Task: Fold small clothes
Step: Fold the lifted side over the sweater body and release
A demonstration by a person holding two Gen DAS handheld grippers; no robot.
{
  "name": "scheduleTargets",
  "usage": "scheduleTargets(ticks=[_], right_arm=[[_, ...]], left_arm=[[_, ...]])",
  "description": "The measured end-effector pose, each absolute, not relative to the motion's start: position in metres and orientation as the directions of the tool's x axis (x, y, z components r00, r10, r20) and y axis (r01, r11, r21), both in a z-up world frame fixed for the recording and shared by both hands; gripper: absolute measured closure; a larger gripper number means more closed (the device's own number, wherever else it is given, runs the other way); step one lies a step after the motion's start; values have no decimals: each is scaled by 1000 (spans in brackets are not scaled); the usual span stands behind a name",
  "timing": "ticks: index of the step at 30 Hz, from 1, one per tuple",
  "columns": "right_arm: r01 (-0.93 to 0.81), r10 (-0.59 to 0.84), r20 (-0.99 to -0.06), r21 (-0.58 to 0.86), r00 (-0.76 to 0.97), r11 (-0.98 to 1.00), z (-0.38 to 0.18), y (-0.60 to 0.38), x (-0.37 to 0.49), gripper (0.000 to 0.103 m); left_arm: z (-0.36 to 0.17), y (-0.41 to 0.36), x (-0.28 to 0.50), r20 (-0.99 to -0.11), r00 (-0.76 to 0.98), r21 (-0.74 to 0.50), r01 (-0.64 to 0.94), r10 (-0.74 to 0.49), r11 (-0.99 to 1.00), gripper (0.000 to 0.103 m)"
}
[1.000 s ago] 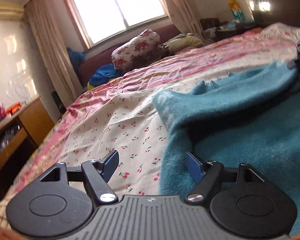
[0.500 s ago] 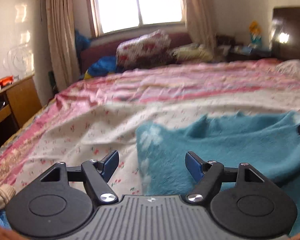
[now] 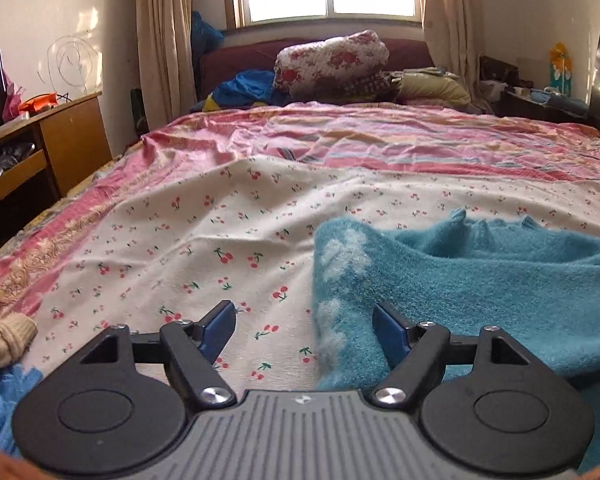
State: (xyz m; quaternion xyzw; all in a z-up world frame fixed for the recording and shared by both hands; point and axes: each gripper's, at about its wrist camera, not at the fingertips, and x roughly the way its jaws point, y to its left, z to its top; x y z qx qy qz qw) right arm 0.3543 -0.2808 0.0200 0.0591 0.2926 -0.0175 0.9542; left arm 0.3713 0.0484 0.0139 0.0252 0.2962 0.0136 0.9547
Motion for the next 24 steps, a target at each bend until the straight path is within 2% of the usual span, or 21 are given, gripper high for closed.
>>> scheduleTargets(ticks=[4,8,13,18,24], right_arm=[[40,29,-576,107,817,994,16,-277,349,84],[42,5,-608,64,794,997,2,-274,357,85],[56,9,-619,85,785,995,13,-276,353,84],[15,66,-614,126,786,992,27,-282,308,83],[-18,123,-665,163,737,986,28,-287,234,83]], left_arm=[[16,58,361,-562,827,22,-4,16,1000,22],[5,55,364,-591,806,65,8,32,998,21],[10,58,360,-594,804,40,-2,26,999,21],[22,72,323,-593,805,13,13,-2,1000,22],[22,102,251,-651,758,-36,23,-41,999,22]])
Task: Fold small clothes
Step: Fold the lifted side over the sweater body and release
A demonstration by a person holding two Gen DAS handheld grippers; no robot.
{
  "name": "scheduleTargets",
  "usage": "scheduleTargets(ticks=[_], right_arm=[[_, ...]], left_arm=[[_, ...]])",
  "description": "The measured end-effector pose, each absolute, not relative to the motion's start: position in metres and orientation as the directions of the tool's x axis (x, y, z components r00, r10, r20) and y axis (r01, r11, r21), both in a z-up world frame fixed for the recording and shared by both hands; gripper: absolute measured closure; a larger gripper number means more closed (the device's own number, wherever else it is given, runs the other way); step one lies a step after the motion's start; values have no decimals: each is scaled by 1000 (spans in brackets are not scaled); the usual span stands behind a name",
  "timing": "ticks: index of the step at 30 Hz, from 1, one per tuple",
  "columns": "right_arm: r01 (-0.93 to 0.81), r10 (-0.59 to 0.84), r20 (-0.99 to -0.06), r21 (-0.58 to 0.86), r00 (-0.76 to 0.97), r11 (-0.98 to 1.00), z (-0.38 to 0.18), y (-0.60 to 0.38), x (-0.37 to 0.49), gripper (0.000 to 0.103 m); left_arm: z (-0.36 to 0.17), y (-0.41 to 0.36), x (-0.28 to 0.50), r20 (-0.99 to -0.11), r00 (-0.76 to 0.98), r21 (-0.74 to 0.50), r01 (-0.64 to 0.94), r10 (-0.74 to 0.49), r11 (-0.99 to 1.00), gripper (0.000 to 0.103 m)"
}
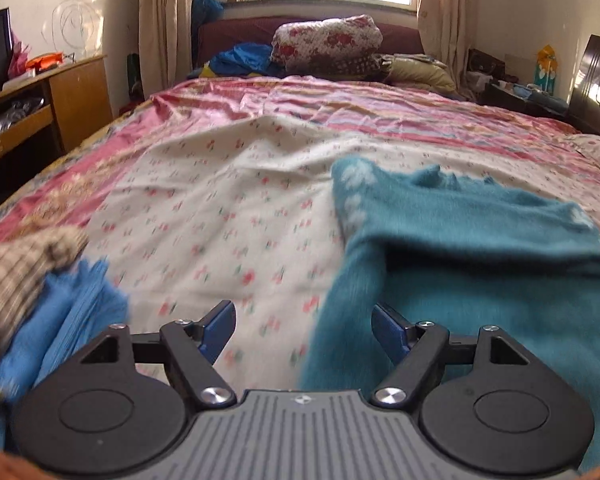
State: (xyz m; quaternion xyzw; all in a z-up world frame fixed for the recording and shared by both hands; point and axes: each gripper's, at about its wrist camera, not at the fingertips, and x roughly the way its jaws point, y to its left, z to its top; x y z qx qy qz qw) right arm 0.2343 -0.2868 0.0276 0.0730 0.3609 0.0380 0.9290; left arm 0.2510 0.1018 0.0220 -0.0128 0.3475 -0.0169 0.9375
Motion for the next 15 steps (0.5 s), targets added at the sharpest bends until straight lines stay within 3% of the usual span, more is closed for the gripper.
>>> scheduleTargets(ticks=[15], right_arm=[[28,148,-760,214,633,976,28,-307,105,81]], left_arm=[[2,129,122,-772,624,-102,62,-118,993,22]])
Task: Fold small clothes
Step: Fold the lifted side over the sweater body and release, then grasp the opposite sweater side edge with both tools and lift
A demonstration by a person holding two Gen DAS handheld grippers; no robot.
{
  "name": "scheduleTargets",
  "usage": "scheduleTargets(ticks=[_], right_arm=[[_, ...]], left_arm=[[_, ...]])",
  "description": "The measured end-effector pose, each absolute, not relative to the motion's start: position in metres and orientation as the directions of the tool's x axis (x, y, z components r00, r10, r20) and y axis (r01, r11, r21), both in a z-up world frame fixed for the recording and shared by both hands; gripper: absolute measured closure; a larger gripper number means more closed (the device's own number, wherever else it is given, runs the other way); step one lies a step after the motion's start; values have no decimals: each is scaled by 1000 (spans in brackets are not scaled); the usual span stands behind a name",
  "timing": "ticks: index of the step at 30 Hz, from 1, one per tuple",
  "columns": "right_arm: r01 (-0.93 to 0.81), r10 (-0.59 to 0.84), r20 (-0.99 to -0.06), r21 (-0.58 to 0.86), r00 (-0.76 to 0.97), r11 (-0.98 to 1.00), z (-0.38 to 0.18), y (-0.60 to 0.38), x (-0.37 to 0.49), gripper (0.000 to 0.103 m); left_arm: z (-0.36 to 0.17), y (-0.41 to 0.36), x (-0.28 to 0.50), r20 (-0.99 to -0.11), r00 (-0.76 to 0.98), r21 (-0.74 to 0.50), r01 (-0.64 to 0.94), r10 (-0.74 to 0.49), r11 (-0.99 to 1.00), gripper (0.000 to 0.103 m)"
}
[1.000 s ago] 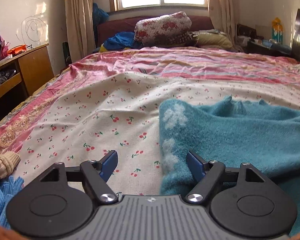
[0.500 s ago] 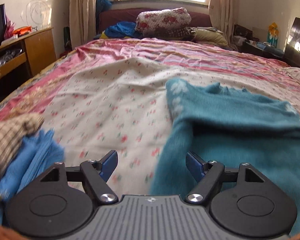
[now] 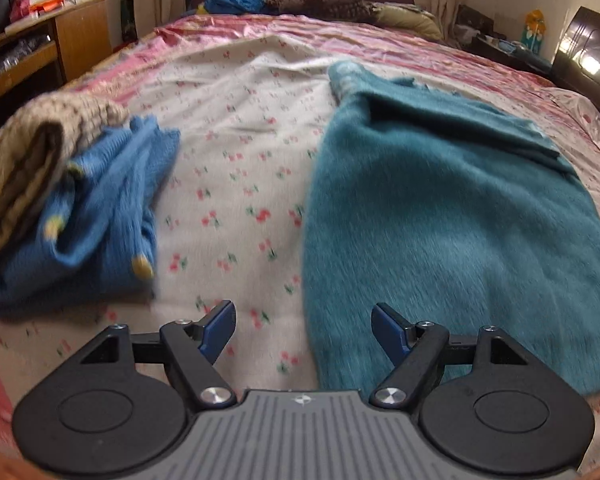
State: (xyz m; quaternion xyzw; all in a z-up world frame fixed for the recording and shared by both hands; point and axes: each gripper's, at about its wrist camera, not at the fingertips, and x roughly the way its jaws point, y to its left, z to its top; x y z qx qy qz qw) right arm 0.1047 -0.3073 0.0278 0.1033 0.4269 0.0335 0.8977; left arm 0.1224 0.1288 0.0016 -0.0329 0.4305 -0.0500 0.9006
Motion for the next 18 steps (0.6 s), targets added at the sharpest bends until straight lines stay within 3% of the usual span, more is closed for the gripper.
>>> scheduleTargets(ticks=[3,9,15,18], right_arm=[[51,131,-761,210,635,976,28,-313,90,72],[91,194,-798,296,571,951,7,-321,76,72],[55,279,-773,374,569,926,2,-317,68,71],[40,318,-755,414,573,910,2,-317,67,71]], left_arm=[[-6,123,113,-783,607,-98,88,-132,991,22],[-11,117,114,-790,597,-106,98,-144,989,24],[-10,120,116,-789,591,-135,99,-167,986,28],[-10,119,116,-785,590,-161,102,-191,982,41]])
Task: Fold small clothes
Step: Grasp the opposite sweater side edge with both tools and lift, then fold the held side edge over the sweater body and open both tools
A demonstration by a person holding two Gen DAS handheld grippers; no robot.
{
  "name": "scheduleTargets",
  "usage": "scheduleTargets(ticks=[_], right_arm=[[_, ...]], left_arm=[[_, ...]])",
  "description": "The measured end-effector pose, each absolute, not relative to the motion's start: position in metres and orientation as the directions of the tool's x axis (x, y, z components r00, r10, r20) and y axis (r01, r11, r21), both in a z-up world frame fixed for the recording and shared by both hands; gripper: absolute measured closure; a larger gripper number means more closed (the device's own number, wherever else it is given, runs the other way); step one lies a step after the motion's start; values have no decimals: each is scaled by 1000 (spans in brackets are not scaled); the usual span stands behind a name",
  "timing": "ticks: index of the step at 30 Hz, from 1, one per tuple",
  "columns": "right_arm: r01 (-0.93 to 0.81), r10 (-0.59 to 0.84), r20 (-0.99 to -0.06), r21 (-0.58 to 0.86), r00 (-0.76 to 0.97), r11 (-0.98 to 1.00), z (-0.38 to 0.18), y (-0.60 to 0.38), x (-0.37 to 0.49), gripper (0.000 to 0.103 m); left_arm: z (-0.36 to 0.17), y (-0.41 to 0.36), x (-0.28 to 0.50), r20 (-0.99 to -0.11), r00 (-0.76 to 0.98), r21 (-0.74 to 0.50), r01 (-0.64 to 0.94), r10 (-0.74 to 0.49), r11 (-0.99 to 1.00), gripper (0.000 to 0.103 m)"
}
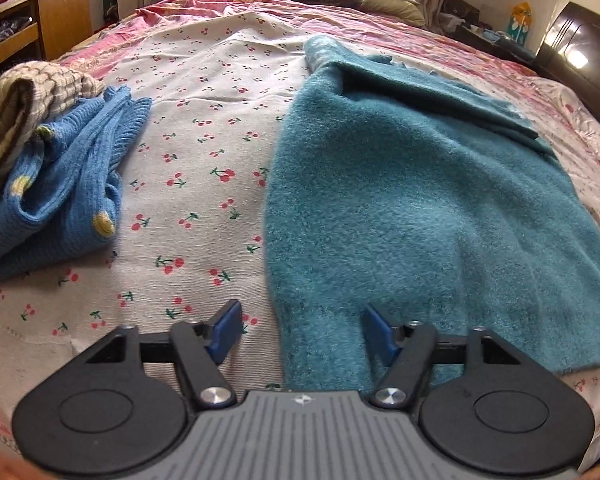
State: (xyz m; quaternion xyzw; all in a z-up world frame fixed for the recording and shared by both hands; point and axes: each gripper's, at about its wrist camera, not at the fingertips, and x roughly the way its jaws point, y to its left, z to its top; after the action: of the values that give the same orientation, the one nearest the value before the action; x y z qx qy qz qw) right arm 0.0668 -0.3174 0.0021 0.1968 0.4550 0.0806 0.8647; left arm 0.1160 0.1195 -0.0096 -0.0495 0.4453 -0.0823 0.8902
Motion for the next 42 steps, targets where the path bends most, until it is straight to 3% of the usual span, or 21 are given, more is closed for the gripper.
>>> scheduleTargets(ticks=[2,10,13,14,17,24,31,36,42], right_arm=[[45,344,-741,449,577,892,0,-320,67,71],[59,381,-717,506,584,861,-11,-317,79,71],[58,385,-715,510,584,858,-10,-318,76,77],[59,389,-713,516,584,855,-10,-318,75,79],[56,419,-689,554,591,831,-7,-319,75,88],[35,535,-531,730,658,682,16,-332,87,90],[-33,544,-362,811,757,585,54,-346,147,91],[-30,481,-302,823,823,567,69,-364,217,91],[71,377,-342,814,861,577,58,-377,307,91]], left_arm=[[-8,117,116,-781,589,-169,119,-207,978,47],[-11,115,128,-786,578,-199,101,-220,975,48],[-10,117,128,-789,572,-208,95,-224,974,49],[-9,117,128,-790,572,-207,90,-221,974,55],[-2,118,128,-779,577,-238,91,-246,967,87],[28,130,147,-671,628,-460,66,-395,886,88],[63,127,214,-528,706,-607,75,-472,791,88],[78,123,285,-484,760,-600,73,-434,797,88],[76,107,370,-478,800,-551,48,-363,833,88]])
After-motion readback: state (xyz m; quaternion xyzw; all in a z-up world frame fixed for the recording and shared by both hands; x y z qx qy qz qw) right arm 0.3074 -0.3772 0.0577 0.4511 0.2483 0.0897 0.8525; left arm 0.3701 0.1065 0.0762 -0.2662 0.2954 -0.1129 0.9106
